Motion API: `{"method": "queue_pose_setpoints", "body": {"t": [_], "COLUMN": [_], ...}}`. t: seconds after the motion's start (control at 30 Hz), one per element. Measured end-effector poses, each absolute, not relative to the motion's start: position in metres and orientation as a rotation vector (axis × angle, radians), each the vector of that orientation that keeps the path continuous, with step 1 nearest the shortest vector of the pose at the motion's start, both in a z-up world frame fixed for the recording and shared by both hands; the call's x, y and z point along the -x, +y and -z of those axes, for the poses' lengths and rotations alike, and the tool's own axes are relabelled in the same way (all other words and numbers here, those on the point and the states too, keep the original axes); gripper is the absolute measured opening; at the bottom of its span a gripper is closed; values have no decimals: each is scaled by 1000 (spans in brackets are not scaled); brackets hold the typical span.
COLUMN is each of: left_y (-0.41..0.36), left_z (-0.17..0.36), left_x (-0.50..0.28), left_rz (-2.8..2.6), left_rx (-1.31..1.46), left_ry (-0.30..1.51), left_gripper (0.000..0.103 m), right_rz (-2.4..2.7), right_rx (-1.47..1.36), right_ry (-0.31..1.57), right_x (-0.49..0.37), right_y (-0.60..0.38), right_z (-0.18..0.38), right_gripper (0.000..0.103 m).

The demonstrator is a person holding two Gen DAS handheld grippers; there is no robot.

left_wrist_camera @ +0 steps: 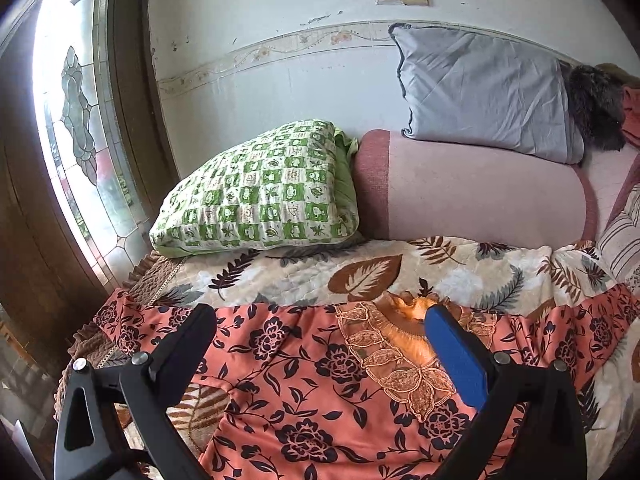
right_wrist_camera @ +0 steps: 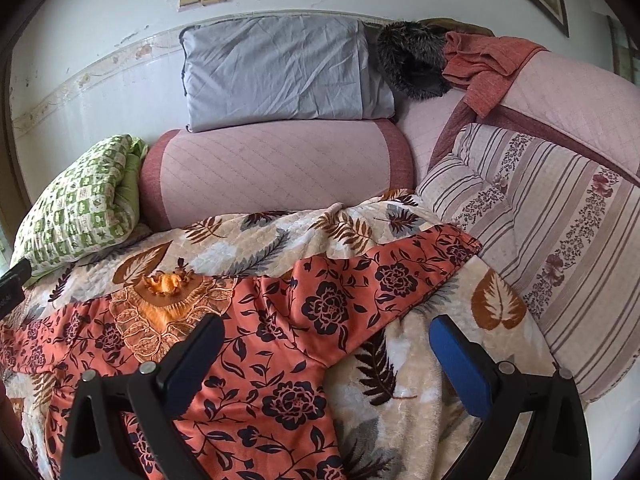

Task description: Fold small clothes

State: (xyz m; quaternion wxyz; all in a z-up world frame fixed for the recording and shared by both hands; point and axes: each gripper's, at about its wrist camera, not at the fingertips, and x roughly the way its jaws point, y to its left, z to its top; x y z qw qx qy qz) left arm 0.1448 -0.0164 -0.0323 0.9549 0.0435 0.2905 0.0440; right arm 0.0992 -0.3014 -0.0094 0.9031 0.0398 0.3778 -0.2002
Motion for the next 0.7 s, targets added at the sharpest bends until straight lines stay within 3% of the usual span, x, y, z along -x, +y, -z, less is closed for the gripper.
{"method": "queue_pose_setpoints", "body": {"t": [0.4, 0.7], "left_y": [-33, -16], "left_z": [79, 149], "left_x": [-173, -214], "left_rz": [5, -8], "left_rx": [-132, -93], "left_ry": [683, 846], "left_gripper": [103, 103], "right_rz": [458, 490], "right_rx": [-54, -391], "right_ry": [803, 837], "right_x": [-129, -141], "right_y": [-349, -536], "right_z": [31, 96], "right_gripper": [103, 103]}}
